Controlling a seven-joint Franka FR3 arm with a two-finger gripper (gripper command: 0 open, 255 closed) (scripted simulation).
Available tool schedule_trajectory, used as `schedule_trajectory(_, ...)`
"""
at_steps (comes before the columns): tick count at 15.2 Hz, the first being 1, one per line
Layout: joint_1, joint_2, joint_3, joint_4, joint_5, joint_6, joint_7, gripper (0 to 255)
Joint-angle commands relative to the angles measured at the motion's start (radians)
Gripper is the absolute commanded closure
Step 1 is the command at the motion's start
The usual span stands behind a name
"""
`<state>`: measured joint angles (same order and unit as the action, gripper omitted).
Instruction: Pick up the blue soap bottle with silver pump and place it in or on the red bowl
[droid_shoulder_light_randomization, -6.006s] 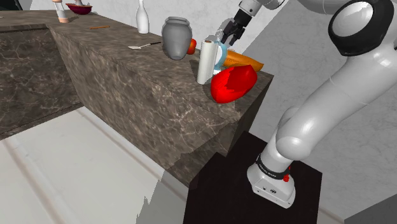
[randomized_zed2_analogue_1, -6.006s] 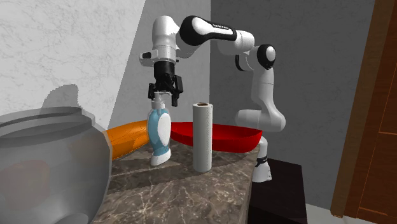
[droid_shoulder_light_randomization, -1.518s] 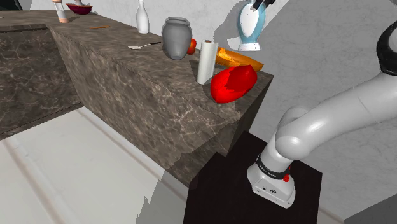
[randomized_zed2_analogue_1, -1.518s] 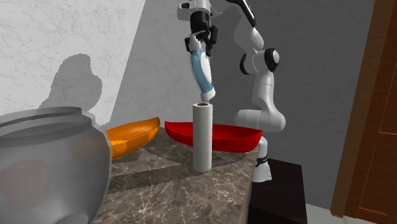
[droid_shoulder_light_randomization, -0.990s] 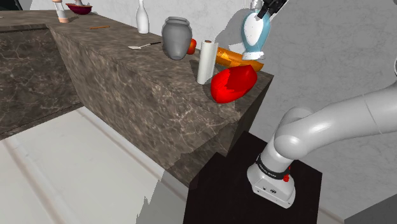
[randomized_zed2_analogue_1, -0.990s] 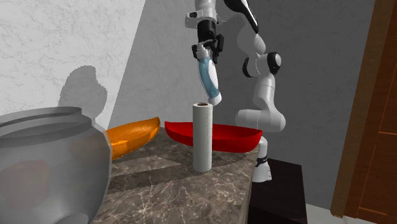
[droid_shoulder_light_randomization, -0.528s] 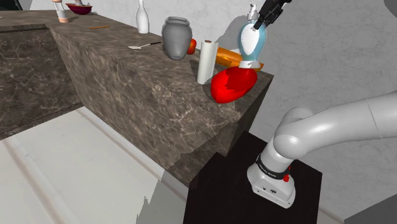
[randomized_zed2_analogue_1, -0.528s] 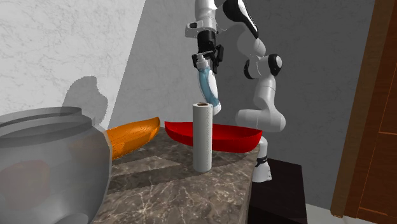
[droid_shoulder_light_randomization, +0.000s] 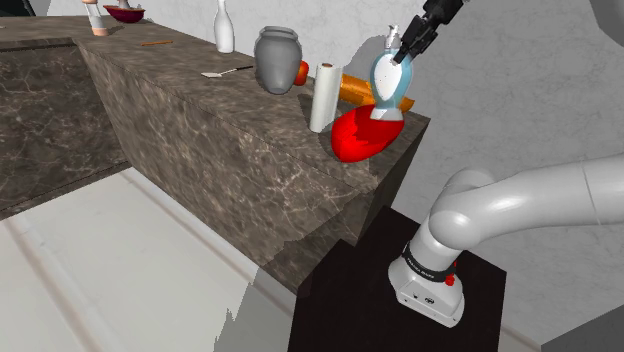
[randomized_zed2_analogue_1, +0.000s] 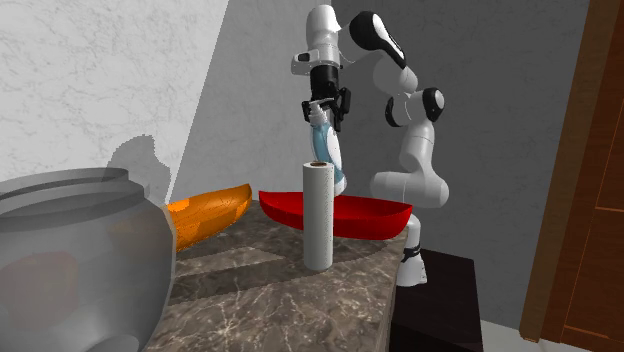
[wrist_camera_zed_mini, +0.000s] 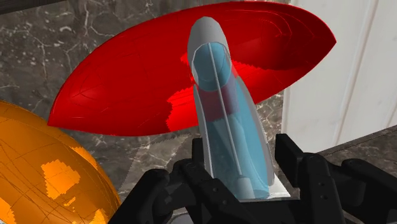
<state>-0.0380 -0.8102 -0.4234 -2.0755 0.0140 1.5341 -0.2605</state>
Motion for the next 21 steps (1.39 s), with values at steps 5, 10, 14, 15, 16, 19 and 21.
schedule_trajectory(5, -0.002, -0.005, 0.0, -0.011, -0.001, 0.006, -0.001, 255)
schedule_trajectory(10, -0.002, -0.005, 0.0, -0.011, -0.001, 0.006, -0.001, 0)
schedule_trajectory(14, 0.002, 0.005, -0.003, 0.032, 0.0, -0.026, -0.002, 0)
schedule_trajectory(15, 0.006, 0.016, -0.007, 0.076, 0.001, -0.059, -0.004, 0)
schedule_trajectory(16, 0.01, 0.029, -0.012, 0.121, 0.003, -0.091, -0.005, 0)
schedule_trajectory(19, 0.014, 0.04, -0.016, 0.158, 0.004, -0.117, -0.007, 0)
schedule_trajectory(21, 0.014, 0.04, -0.016, 0.158, 0.004, -0.117, -0.007, 0)
